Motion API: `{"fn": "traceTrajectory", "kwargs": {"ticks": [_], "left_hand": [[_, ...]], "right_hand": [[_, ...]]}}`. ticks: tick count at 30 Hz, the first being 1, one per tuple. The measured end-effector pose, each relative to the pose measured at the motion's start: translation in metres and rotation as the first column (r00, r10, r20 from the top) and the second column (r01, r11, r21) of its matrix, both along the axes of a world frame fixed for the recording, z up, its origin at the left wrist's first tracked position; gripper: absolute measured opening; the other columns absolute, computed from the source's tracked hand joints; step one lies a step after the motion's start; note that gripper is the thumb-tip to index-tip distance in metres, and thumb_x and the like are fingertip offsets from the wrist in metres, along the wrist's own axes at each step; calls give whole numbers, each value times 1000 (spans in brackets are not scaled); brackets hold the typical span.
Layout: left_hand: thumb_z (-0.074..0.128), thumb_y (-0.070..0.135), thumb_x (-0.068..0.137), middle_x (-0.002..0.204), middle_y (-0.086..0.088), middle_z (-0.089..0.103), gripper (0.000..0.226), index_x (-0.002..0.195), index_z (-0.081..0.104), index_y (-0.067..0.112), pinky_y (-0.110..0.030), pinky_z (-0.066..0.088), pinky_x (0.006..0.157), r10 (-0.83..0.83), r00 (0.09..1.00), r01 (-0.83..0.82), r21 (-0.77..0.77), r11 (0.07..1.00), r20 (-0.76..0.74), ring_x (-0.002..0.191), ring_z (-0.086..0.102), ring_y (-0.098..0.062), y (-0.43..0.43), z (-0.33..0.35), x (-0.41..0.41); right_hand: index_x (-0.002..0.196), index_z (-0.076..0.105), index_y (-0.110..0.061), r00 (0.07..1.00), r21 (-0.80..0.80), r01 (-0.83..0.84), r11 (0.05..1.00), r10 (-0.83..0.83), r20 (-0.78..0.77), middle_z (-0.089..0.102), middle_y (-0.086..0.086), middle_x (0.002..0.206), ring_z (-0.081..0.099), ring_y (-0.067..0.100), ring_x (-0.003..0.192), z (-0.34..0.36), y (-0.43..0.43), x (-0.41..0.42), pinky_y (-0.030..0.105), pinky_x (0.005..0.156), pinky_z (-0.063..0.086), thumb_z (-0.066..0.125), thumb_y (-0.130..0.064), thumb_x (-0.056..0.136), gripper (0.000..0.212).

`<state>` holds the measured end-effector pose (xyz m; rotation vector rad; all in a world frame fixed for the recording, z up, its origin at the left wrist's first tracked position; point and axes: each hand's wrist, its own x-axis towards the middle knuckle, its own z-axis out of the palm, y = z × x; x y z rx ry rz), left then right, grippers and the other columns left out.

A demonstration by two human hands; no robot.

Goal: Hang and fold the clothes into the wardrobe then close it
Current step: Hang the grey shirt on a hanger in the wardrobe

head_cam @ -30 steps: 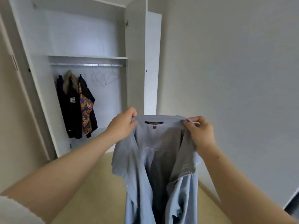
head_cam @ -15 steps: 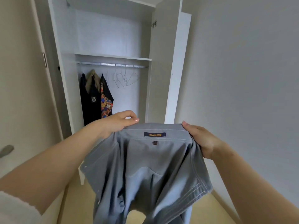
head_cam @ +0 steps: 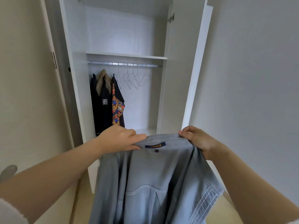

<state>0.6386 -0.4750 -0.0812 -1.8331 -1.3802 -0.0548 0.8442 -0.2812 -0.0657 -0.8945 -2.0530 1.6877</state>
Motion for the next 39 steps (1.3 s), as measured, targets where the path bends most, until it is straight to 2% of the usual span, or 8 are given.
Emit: {"fn": "traceTrajectory", "kwargs": {"ticks": [4, 8, 15, 24, 27, 29, 33, 39], "left_hand": [[72, 11, 75, 51, -1, 54, 7, 71, 67, 13, -22, 40, 31, 58, 996, -58, 7, 998, -64, 36, 49, -15, 18, -7, -34], [39, 39, 92, 60, 2, 58, 37, 75, 63, 17, -26, 43, 43, 290, 936, -283, -65, 957, 197, 52, 58, -16, 49, 3, -59], [54, 23, 93, 74, -1, 59, 24, 79, 64, 6, -19, 41, 64, 395, 168, -212, -359, 909, 903, 70, 52, -10, 125, 22, -126], [59, 21, 87, 67, 6, 65, 26, 64, 71, 22, -19, 46, 65, 538, -272, 60, -544, 837, 798, 65, 61, -7, 199, 42, -194], [56, 30, 87, 56, 16, 61, 38, 50, 68, 31, -11, 44, 59, 640, -254, 137, -628, 766, 725, 54, 56, 2, 206, 36, -220], [62, 36, 83, 63, 14, 62, 24, 60, 68, 31, -11, 44, 59, 693, -183, 73, -693, 717, 697, 58, 58, 1, 214, 32, -240], [72, 35, 77, 87, 18, 51, 28, 95, 52, 29, -14, 38, 62, 885, 126, -194, -864, 464, 447, 77, 50, 1, 227, 25, -295], [59, 38, 82, 94, 6, 61, 12, 88, 59, 28, -26, 40, 69, 894, 201, -593, -677, 437, 401, 86, 53, -13, 238, -3, -398]], "right_hand": [[81, 66, -12, 982, 44, -108, 993, 99, 163, 71, 5, 80, 67, 17, 71, -8, 18, -30, 24, 64, 53, 54, -48, 89, 39], [90, 72, -10, 948, 7, -194, 981, 186, 256, 74, 7, 85, 70, 22, 81, -18, 46, -70, 31, 76, 55, 50, -61, 84, 56], [56, 57, -24, 871, 260, -490, 832, 471, 135, 57, -15, 56, 54, 3, 57, -25, 114, -154, 14, 57, 41, 61, -59, 72, 38], [60, 50, -33, 869, 652, -488, 580, 394, 299, 49, -10, 87, 49, 11, 83, -48, 224, -265, 25, 74, 40, 66, -38, 81, 27], [83, 68, -29, 897, 737, -441, 513, 286, 337, 53, -18, 109, 44, 9, 109, -63, 240, -302, 32, 97, 30, 55, -37, 89, 17], [90, 69, -20, 909, 609, -416, 675, 328, 258, 56, -15, 105, 46, 12, 107, -69, 245, -326, 30, 98, 34, 56, -30, 91, 16], [68, 47, -17, 916, 186, -373, 909, 392, -81, 47, -5, 63, 43, 10, 61, -65, 258, -366, 9, 48, 33, 51, 1, 87, 26], [68, 41, -21, 962, 249, -114, 962, 170, -213, 38, -8, 60, 34, 4, 52, -51, 273, -472, 9, 43, 31, 37, -4, 91, 29]]}}
